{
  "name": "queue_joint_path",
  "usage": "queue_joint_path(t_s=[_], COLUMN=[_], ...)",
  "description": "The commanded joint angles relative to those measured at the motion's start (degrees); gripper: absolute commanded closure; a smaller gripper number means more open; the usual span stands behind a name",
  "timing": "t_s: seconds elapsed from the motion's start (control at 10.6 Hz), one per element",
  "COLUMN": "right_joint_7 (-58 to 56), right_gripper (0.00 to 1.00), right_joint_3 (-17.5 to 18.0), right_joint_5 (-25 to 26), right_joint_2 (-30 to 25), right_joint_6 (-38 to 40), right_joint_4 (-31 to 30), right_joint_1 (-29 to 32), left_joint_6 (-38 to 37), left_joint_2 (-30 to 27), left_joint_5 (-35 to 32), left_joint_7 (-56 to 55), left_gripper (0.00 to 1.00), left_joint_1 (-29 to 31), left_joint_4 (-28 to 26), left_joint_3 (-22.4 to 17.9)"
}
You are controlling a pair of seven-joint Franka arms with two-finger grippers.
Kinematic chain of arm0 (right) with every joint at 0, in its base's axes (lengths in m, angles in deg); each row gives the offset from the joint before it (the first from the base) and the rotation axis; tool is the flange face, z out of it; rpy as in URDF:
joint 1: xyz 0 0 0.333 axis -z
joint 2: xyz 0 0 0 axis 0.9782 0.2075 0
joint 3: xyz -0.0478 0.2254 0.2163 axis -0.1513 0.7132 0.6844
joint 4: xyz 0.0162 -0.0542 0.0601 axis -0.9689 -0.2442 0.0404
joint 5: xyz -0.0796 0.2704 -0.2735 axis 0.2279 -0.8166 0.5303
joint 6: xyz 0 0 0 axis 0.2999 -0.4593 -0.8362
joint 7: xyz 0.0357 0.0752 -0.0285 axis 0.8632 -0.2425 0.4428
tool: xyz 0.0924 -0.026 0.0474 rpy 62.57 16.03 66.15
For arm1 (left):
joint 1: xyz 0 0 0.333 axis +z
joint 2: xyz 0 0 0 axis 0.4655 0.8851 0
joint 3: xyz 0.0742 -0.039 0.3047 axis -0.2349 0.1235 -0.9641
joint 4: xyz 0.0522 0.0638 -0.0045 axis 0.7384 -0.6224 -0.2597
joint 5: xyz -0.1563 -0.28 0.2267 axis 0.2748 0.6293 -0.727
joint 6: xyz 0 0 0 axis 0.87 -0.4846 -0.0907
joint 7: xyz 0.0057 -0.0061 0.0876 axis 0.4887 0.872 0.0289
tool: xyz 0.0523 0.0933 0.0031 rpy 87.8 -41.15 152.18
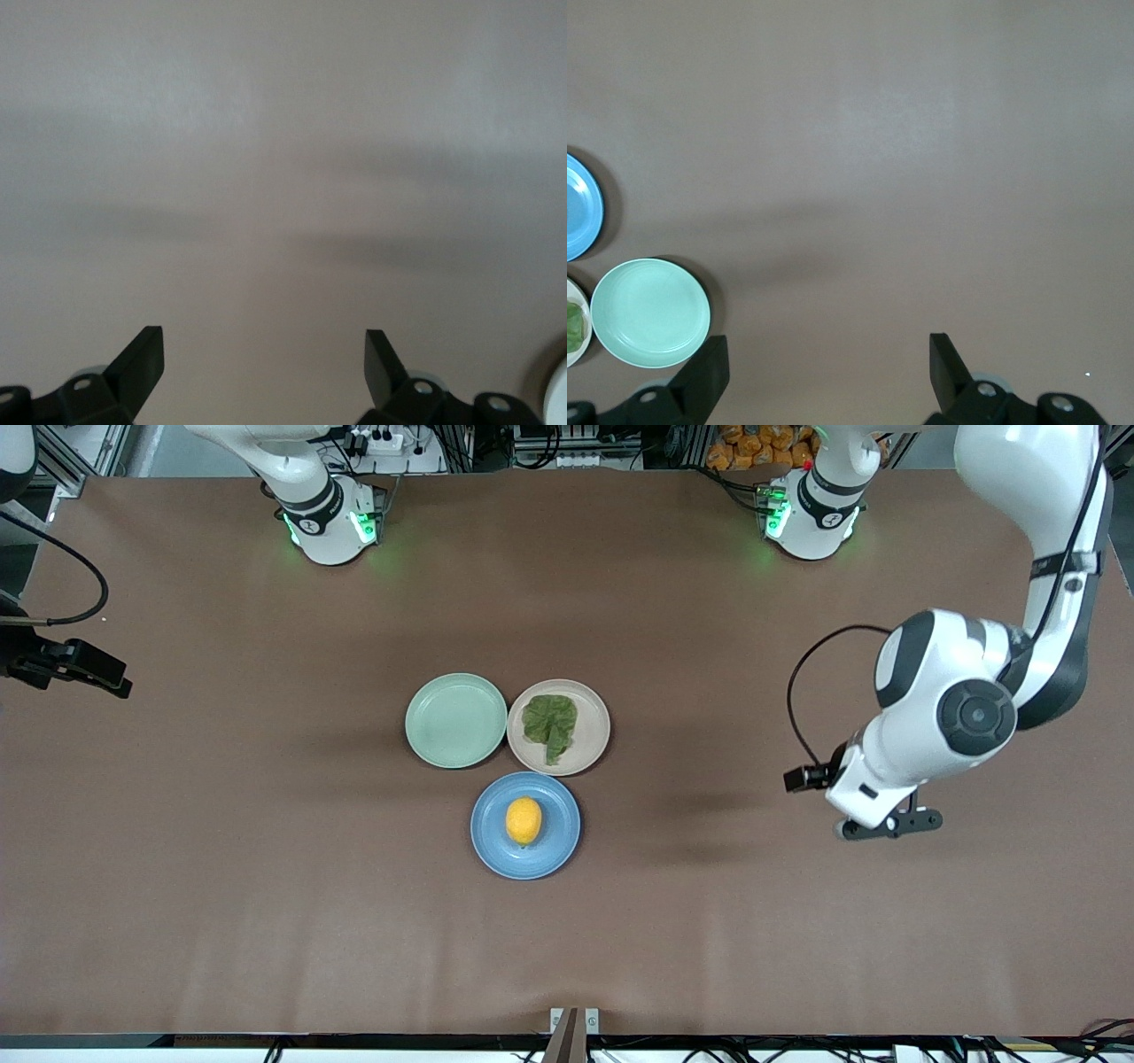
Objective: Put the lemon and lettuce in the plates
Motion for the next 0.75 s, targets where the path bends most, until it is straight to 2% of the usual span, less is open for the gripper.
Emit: queue_joint_path(t_s=[0.0,0.19,0.38,0.66], right_joint_7=[-0.47,-0.56,-0.56,-0.56], right_gripper=[0.00,0.00,0.00,0.00], right_joint_3=[0.62,0.62,0.62,0.62], right_joint_5=[0.48,0.39,0.48,0.39], right_joint_2=[-0.70,-0.61,-0.61,-0.78], right_joint_6=[0.52,0.52,0.52,0.52], right_joint_4=[-0.13,-0.13,-0.13,-0.21], right_joint_1=[0.80,0.80,0.80,0.89], left_joint_6=[0.53,0.53,0.53,0.88], left_joint_2=[-10.29,-14.16,-18.29,-22.52], left_joint_5=[3.69,4.49,4.49,3.97], left_joint_7=[3.40,3.40,3.23,3.67], left_gripper=[0.00,0.00,0.00,0.00], left_joint_1=[0.93,0.84,-0.39,-0.65], left_joint_4=[-9.54,-10.86,-11.05,-8.33], left_joint_3=[-0.27,-0.54,-2.55,-2.65])
